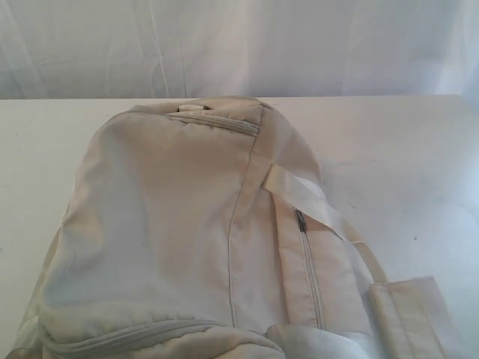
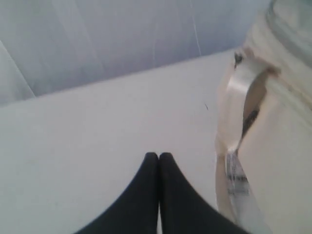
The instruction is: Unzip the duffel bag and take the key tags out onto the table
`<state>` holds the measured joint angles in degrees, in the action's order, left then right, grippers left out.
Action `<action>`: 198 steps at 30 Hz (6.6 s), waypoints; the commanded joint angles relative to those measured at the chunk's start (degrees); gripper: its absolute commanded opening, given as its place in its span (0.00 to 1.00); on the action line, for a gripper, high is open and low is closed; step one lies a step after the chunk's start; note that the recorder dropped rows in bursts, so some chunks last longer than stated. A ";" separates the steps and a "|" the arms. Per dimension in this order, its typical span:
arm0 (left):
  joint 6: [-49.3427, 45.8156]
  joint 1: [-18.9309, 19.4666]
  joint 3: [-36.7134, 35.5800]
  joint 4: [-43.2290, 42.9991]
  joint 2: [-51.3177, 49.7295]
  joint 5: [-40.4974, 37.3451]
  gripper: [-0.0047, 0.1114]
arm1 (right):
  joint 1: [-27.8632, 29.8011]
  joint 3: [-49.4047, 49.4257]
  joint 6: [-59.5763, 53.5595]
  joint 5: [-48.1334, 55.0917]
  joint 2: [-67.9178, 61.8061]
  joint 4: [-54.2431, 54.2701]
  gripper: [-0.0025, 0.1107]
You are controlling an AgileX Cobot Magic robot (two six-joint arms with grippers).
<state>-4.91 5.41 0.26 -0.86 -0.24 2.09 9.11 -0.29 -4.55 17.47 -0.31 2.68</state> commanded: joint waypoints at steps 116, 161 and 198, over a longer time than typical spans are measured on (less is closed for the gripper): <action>7.54 -52.77 48.36 -46.93 -71.05 -66.56 0.19 | -7.52 -30.97 -13.75 20.89 -30.78 22.25 0.02; 13.97 -52.89 44.89 -1.94 -42.55 -57.01 0.31 | -20.23 -78.14 2.12 46.43 -91.84 -20.85 0.02; 46.04 -45.40 34.10 -38.73 -64.47 -26.55 0.19 | -19.33 -65.26 2.11 42.70 -69.16 -10.24 0.54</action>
<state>40.72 -40.38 34.84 -36.50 -64.50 -21.57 -10.35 -65.15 -3.02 61.32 -71.64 -8.66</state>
